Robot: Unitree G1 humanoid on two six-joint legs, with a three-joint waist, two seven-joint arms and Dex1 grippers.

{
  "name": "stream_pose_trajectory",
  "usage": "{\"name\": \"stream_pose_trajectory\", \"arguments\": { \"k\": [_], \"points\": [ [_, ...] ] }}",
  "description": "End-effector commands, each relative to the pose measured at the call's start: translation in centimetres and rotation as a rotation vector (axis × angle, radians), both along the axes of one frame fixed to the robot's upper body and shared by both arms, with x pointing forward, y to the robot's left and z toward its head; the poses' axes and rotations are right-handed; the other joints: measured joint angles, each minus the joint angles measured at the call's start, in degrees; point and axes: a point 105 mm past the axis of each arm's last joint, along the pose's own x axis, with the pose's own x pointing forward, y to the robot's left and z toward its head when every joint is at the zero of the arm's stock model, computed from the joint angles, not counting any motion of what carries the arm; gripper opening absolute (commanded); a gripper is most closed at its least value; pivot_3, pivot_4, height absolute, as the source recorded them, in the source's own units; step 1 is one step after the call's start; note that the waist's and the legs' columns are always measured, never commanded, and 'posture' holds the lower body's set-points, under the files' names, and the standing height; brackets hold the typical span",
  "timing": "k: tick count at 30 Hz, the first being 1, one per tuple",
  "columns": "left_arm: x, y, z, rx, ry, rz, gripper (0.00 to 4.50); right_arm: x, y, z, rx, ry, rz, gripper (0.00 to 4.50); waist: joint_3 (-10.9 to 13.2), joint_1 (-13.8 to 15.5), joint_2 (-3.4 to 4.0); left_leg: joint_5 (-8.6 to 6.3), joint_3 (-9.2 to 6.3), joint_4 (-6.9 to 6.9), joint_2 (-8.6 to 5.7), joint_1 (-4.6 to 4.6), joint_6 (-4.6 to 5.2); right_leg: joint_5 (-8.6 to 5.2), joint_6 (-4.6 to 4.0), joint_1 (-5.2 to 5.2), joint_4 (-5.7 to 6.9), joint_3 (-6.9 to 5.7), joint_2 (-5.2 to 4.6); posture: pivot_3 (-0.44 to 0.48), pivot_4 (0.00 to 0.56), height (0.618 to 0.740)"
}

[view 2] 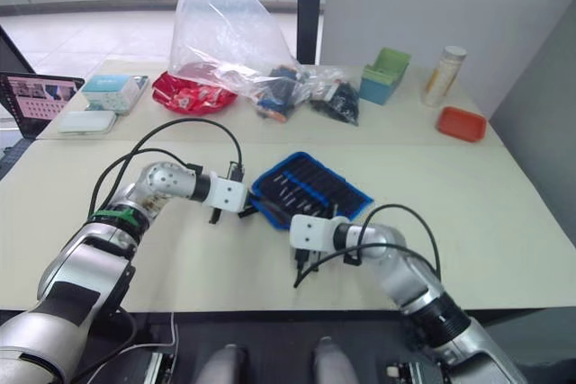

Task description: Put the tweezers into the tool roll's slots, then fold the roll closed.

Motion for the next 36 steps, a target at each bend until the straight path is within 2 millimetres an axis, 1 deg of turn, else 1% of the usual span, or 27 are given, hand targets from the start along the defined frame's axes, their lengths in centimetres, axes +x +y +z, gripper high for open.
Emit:
{"name": "stream_pose_trajectory", "arguments": {
  "k": [1, 4, 6, 8, 10, 12, 14, 16, 18, 20, 21, 24, 29, 33, 36],
  "points": [
    [0.1, 3.9, 1.0, -0.042, 0.037, 0.147, 0.03, 2.2, -2.0, 1.0, -0.032, -0.057, -0.064, 0.00, 0.00, -0.74, 0.01, 0.00, 0.01, -0.03, 0.01, 0.06, 0.00, 0.00, -0.01, 0.00, 0.04, 0.02, 0.00, 0.000, 0.150, 0.733],
    [-1.6, 4.6, 0.3, -0.084, 0.145, 0.168, 0.03, 2.8, -1.7, 1.2, -0.038, -0.069, -0.042, 0.00, 0.01, -1.48, 0.01, 0.00, 0.02, -0.14, 0.03, 0.17, 0.00, -0.04, -0.08, 0.00, 0.18, 0.05, 0.04, 0.000, 0.150, 0.733],
    [-3.1, 4.9, -0.2, -0.106, 0.215, 0.178, 0.03, 2.4, -1.2, 1.1, -0.017, -0.037, -0.005, 0.00, 0.01, -1.72, 0.01, 0.00, 0.01, -0.14, 0.03, 0.16, 0.00, -0.13, -0.08, -0.02, 0.37, 0.05, 0.04, 0.000, 0.150, 0.733],
    [-4.1, 5.2, -0.4, -0.102, 0.243, 0.194, 0.03, 1.6, -0.7, 1.2, 0.017, -0.004, 0.031, 0.00, 0.01, -1.86, 0.02, -0.02, 0.02, -0.15, 0.03, 0.19, 0.03, -0.20, -0.12, -0.02, 0.48, 0.06, 0.04, 0.000, 0.150, 0.733],
    [-4.9, 5.3, -0.3, -0.125, 0.275, 0.217, 0.03, 0.3, -0.3, 1.4, 0.050, 0.041, 0.075, 0.00, 0.01, -1.80, 0.02, -0.02, 0.00, -0.15, 0.03, 0.24, 0.04, -0.24, -0.14, -0.02, 0.54, 0.04, 0.04, 0.000, 0.150, 0.733],
    [-5.5, 5.3, -0.2, -0.139, 0.302, 0.228, 0.03, -0.6, -0.2, 1.5, 0.071, 0.070, 0.096, 0.00, 0.02, -1.79, 0.03, -0.02, 0.00, -0.13, 0.03, 0.26, 0.04, -0.27, -0.13, 0.00, 0.58, 0.04, 0.04, 0.000, 0.150, 0.733],
    [-6.7, 5.5, -0.1, -0.139, 0.345, 0.223, 0.03, -1.7, -0.1, 1.5, 0.084, 0.105, 0.117, 0.00, 0.03, -1.81, 0.04, -0.02, 0.00, -0.07, 0.02, 0.26, 0.04, -0.29, -0.13, 0.02, 0.58, 0.05, 0.04, 0.000, 0.150, 0.733],
    [-7.8, 5.7, 0.1, -0.139, 0.384, 0.221, 0.03, -2.6, -0.1, 1.3, 0.099, 0.146, 0.129, 0.00, 0.03, -1.80, 0.05, -0.02, 0.01, -0.05, 0.03, 0.28, 0.04, -0.31, -0.16, 0.01, 0.60, 0.05, 0.04, 0.000, 0.150, 0.733],
    [-8.4, 5.7, 0.4, -0.144, 0.408, 0.224, 0.03, -3.2, -0.2, 1.2, 0.111, 0.176, 0.131, 0.00, 0.03, -1.81, 0.05, -0.02, 0.01, -0.05, 0.03, 0.30, 0.04, -0.32, -0.17, 0.00, 0.63, 0.04, 0.04, 0.000, 0.150, 0.733],
    [-8.9, 5.8, 0.5, -0.158, 0.435, 0.240, 0.03, -3.8, -0.8, 0.4, 0.090, 0.225, 0.109, 0.00, 0.04, -1.73, 0.05, -0.02, 0.01, -0.05, 0.05, 0.33, 0.04, -0.35, -0.21, 0.01, 0.66, 0.04, 0.05, 0.000, 0.150, 0.733],
    [-9.0, 5.9, 0.6, -0.161, 0.441, 0.246, 0.03, -3.9, -1.0, 0.1, 0.082, 0.238, 0.099, 0.00, 0.04, -1.71, 0.05, -0.02, 0.01, -0.05, 0.05, 0.31, 0.04, -0.35, -0.21, 0.00, 0.66, 0.04, 0.05, 0.000, 0.150, 0.733],
    [-7.9, 6.4, 0.8, -0.141, 0.366, 0.286, 0.03, -3.5, -1.4, 0.1, 0.093, 0.255, 0.060, 0.00, 0.04, -1.65, 0.05, -0.02, 0.01, 0.02, 0.04, 0.31, 0.04, -0.35, -0.21, 0.01, 0.65, 0.04, 0.05, 0.000, 0.150, 0.733],
    [-6.4, 5.8, 0.9, -0.155, 0.328, 0.295, 0.03, -1.5, -1.6, 1.2, 0.114, 0.188, 0.007, 0.00, 0.05, -1.57, 0.04, -0.02, 0.02, 0.06, 0.04, 0.31, 0.04, -0.35, -0.21, 0.01, 0.65, 0.04, 0.05, 0.000, 0.150, 0.733],
    [-4.8, 5.7, 0.6, -0.140, 0.288, 0.346, 0.03, 0.1, -2.1, 1.2, 0.075, 0.144, -0.034, 0.00, 0.05, -1.46, 0.04, -0.02, 0.02, 0.08, 0.02, 0.28, 0.04, -0.34, -0.20, 0.02, 0.64, 0.04, 0.05, 0.000, 0.150, 0.733],
    [-4.3, 5.7, 0.3, -0.135, 0.276, 0.364, 0.03, 1.5, -2.3, 1.4, 0.073, 0.101, -0.069, 0.00, 0.05, -1.42, 0.04, -0.02, 0.01, 0.05, 0.02, 0.26, 0.04, -0.33, -0.19, 0.00, 0.64, 0.04, 0.05, 0.000, 0.150, 0.733]
  ]
}}
